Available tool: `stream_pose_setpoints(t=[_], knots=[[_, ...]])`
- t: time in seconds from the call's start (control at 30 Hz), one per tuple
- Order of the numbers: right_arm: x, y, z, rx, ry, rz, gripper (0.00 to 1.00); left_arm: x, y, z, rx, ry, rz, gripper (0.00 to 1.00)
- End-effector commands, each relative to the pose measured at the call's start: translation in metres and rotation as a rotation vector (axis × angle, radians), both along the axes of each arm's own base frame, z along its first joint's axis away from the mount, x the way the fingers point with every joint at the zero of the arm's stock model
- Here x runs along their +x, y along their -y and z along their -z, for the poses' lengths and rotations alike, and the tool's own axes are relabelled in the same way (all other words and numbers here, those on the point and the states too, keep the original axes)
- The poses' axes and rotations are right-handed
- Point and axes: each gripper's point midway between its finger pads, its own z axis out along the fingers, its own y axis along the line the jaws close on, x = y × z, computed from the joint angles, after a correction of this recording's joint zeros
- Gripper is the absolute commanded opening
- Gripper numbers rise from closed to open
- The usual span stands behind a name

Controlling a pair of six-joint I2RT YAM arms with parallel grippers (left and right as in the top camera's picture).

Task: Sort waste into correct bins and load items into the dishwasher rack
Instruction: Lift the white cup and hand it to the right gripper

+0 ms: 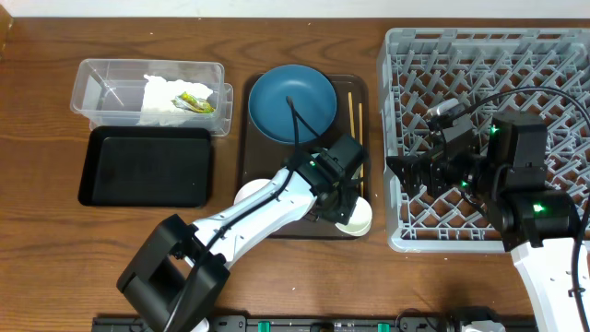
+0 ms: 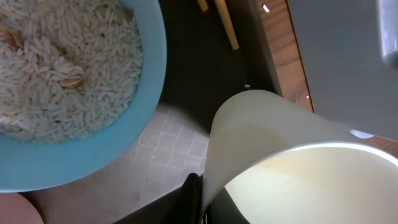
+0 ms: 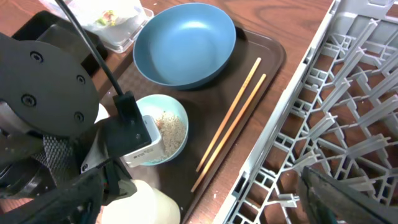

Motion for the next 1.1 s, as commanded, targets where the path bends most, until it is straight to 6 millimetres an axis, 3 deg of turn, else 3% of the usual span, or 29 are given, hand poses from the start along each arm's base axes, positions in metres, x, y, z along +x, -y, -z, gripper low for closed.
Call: stream_pose_setpoints(t=[0.0, 0.1, 0.23, 0.37, 0.47, 0.57, 0.77, 1.07], knots=[[0.005, 0.006, -0.005, 0.031, -0.029, 0.086, 0.95, 0.019, -0.010, -0.019, -0.041, 0.015, -0.060, 0.06], [0.006, 0.007, -0.004, 0.070, -0.065, 0.136, 0.95, 0.031, -0.025, -0.045, -0.166, -0.023, -0.088, 0.06], [0.008, 0.004, -0.003, 0.138, -0.117, 0.179, 0.99, 0.050, -0.045, -0.095, -0.459, -0.064, -0.097, 0.06], [0.007, -0.022, -0.008, 0.238, -0.132, 0.028, 0.99, 0.063, -0.066, -0.133, -0.715, -0.093, -0.102, 0.06], [0.001, -0.052, -0.018, 0.340, -0.110, -0.187, 0.91, 0.066, -0.075, -0.155, -0.867, -0.109, -0.084, 0.06], [0.000, -0.075, -0.023, 0.417, -0.094, -0.333, 0.83, 0.064, -0.078, -0.169, -0.953, -0.119, -0.061, 0.06], [-0.003, -0.107, -0.038, 0.537, -0.029, -0.570, 0.86, 0.055, -0.073, -0.193, -1.089, -0.139, 0.015, 0.06], [-0.013, -0.117, -0.053, 0.602, 0.026, -0.716, 0.86, 0.054, -0.075, -0.214, -1.201, -0.125, 0.078, 0.06]])
